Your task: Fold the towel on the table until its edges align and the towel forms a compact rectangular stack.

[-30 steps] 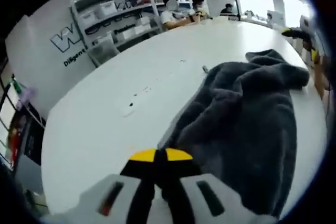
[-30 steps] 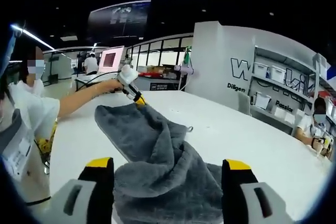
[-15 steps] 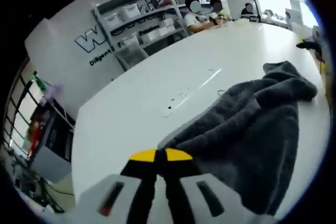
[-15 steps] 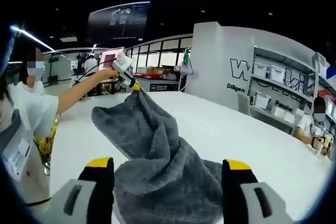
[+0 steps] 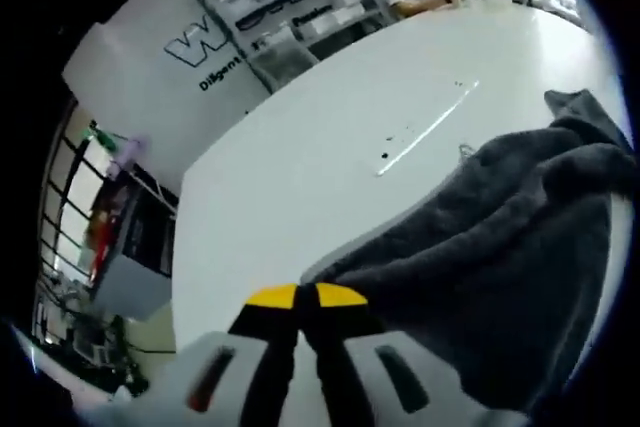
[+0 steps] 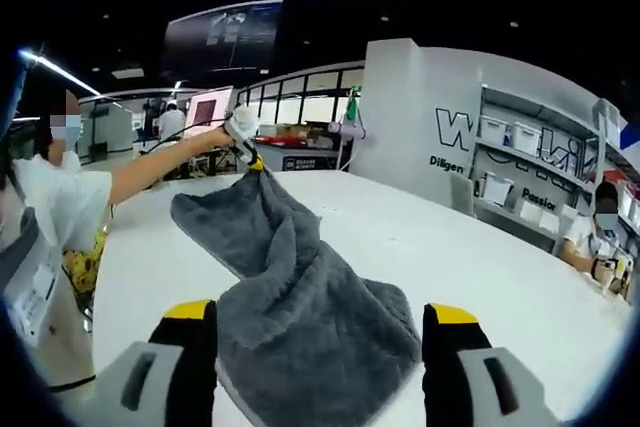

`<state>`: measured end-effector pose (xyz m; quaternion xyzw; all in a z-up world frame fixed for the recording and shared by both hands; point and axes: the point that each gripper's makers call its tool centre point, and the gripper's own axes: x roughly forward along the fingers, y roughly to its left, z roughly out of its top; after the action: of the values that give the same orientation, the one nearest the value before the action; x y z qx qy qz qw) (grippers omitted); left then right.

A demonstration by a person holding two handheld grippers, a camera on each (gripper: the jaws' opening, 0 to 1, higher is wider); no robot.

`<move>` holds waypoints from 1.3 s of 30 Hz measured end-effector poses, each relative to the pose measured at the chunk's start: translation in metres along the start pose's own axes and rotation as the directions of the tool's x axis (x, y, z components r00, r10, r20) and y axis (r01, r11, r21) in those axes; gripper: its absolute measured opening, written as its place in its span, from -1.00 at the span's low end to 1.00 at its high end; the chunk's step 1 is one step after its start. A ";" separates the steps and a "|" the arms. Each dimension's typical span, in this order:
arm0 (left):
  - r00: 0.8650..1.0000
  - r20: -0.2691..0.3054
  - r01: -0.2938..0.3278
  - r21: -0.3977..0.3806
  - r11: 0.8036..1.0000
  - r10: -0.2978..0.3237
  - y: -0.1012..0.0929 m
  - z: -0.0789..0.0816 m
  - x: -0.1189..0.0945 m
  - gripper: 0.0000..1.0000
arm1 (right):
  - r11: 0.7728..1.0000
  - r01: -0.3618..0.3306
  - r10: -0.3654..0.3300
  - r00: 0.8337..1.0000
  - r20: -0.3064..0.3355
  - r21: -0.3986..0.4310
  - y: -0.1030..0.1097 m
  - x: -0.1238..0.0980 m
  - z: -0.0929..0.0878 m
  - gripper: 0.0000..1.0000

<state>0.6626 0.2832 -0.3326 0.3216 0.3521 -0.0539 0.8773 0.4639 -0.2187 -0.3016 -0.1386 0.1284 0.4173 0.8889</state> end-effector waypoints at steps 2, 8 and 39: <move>1.000 -0.014 -0.011 0.024 1.000 0.011 0.002 -0.001 0.010 -0.88 | 1.000 -0.003 0.003 1.000 -0.001 -0.001 0.000 0.000 0.000 0.76; 1.000 -0.024 -0.009 0.025 1.000 0.010 0.003 0.000 0.035 -0.88 | 1.000 0.000 0.000 1.000 -0.004 0.001 0.000 0.001 -0.001 0.76; 0.971 0.240 0.011 -0.072 0.997 0.007 -0.002 0.017 0.010 -0.08 | 1.000 -0.022 0.022 1.000 -0.005 0.011 0.006 0.004 -0.003 0.76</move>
<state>0.6789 0.2732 -0.3308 0.2799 0.2453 -0.0805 0.9247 0.4614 -0.2129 -0.3067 -0.1333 0.1346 0.4259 0.8847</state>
